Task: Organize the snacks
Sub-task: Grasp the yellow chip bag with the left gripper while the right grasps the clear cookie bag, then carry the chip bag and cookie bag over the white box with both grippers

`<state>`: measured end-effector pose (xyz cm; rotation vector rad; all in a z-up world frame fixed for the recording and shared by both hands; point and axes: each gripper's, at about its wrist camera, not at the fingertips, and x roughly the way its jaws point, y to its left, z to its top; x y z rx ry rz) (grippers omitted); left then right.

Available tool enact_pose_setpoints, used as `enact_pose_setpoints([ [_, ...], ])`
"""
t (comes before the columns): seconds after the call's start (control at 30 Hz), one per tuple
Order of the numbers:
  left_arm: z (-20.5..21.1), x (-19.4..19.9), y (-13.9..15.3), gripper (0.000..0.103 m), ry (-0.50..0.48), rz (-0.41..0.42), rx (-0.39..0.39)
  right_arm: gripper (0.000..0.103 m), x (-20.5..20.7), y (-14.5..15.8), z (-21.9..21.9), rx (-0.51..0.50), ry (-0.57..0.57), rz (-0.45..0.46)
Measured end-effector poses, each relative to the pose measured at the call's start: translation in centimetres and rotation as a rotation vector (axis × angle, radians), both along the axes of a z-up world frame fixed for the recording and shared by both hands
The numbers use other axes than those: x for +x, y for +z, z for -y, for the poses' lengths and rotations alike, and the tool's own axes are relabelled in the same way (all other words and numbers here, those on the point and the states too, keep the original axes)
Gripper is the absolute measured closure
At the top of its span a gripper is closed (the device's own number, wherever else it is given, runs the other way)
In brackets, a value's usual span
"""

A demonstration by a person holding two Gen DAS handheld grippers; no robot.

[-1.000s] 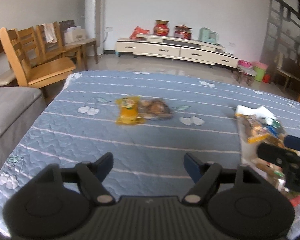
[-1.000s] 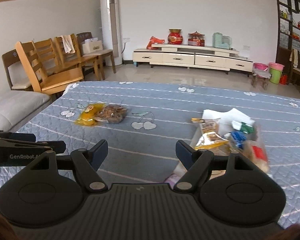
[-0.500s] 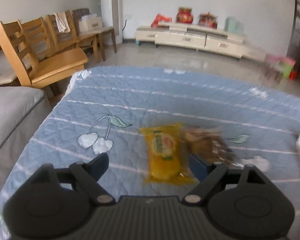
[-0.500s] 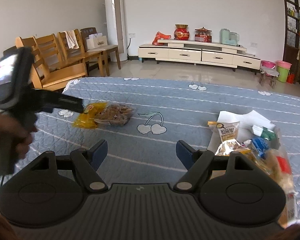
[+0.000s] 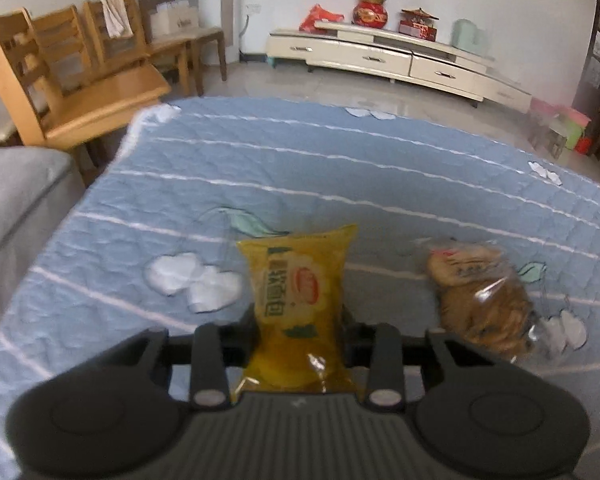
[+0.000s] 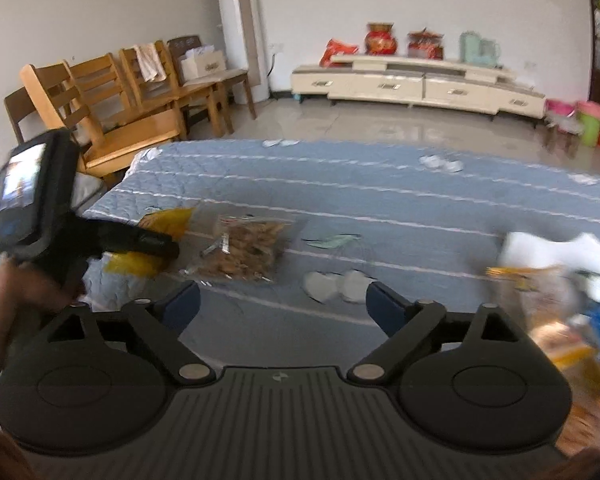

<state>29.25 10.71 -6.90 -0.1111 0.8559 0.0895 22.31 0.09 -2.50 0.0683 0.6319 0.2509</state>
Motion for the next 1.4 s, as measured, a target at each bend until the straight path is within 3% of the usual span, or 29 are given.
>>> enact_pose_setpoints([
  [0.13, -0.8, -2.5, 0.9, 0.067, 0.006, 0.029, 0.027, 0.000, 4.4, -1.3, -2.8, 0.016, 0.011, -0.053],
  [0.37, -0.9, -4.6, 1.4, 0.067, 0.007, 0.054, 0.033, 0.000, 10.1, -4.4, -6.1, -0.048, -0.019, -0.166],
  [0.4, -0.8, -4.8, 1.6, 0.067, 0.005, 0.058, 0.032, 0.007, 10.4, -4.6, -6.2, -0.037, -0.011, -0.181],
  [0.43, -0.8, -5.0, 1.8, 0.067, 0.004, 0.063, 0.019, 0.025, 10.1, -4.5, -6.6, -0.051, -0.018, -0.165],
  [0.47, -0.8, -5.2, 2.0, 0.067, 0.010, 0.068, 0.007, 0.035, 9.8, -4.4, -6.8, -0.071, -0.016, -0.152],
  [0.53, -0.4, -5.7, 2.6, 0.067, 0.014, 0.079, 0.004, 0.037, 9.1, -3.7, -6.7, -0.053, -0.005, -0.144],
  [0.7, 1.4, -8.1, 5.2, 0.067, 0.003, 0.108, 0.014, 0.037, 4.5, -0.8, -5.1, -0.043, -0.006, -0.069],
  [1.1, 7.1, -17.0, 10.6, 0.067, -0.061, 0.162, 0.017, 0.037, -13.1, 6.0, 0.2, -0.064, -0.091, 0.083],
  [1.4, 11.2, -21.9, 12.5, 0.067, -0.143, 0.192, 0.013, 0.037, -21.0, 7.5, 4.6, -0.067, -0.163, 0.134],
])
